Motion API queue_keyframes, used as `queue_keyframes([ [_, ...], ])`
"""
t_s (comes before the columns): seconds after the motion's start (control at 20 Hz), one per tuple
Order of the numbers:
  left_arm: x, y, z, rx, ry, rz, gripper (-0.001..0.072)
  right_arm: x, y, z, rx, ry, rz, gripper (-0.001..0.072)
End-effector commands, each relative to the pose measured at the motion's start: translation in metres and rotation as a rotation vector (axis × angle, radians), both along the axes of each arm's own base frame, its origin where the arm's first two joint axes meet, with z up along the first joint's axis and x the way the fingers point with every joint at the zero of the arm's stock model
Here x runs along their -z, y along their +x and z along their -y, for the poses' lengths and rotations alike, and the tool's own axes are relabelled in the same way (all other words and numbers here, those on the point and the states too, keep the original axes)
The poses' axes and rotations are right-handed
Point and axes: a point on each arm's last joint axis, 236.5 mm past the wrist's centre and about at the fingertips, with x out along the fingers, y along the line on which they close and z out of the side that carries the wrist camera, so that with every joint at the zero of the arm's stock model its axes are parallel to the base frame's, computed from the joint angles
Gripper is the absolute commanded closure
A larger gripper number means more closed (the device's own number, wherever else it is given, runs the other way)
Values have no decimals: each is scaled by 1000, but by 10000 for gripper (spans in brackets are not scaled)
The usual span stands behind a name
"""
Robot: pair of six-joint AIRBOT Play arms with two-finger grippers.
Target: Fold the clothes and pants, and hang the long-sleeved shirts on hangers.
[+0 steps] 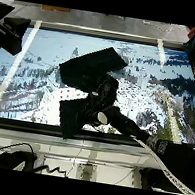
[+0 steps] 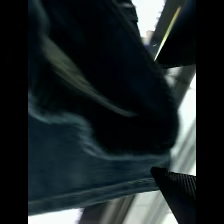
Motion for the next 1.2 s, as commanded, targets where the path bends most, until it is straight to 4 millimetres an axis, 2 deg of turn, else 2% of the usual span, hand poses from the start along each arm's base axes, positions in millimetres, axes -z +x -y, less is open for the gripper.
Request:
queue_keyframes([
  [0.0,1,0,0,0,0,-2,295,-2,30,1,106,28,51,30],
  [0.05,1,0,0,0,1,-1,295,-4,36,1,118,39,61,44],
  [0.2,2,2,1,0,1,-6,296,-2,51,3,144,43,67,185],
  [0.25,3,3,1,0,2,-9,295,-3,54,2,148,46,70,314],
  [0.3,5,5,2,0,3,-14,296,-6,56,0,146,53,80,493],
  [0.35,9,8,2,0,5,-24,334,-9,58,-2,139,59,88,667],
  [0.45,20,15,4,-4,1,-63,677,-21,61,-5,116,69,113,679],
  [0.6,49,28,8,-3,24,-159,687,-54,86,9,102,75,186,679],
  [0.7,80,36,6,-26,9,-279,689,-86,117,41,138,68,253,680],
  [0.75,96,39,2,-50,-10,-347,689,-105,133,64,159,63,292,679],
  [0.9,149,41,-8,-89,-76,-552,689,-155,166,155,240,-1,399,680],
  [1.0,187,37,-16,-106,-119,-662,689,-173,171,224,300,-83,424,680],
  [1.05,209,33,-17,-107,-156,-729,689,-177,168,249,320,-114,419,680],
  [1.15,260,12,-2,-67,-284,-917,689,-177,163,285,344,-162,392,681],
])
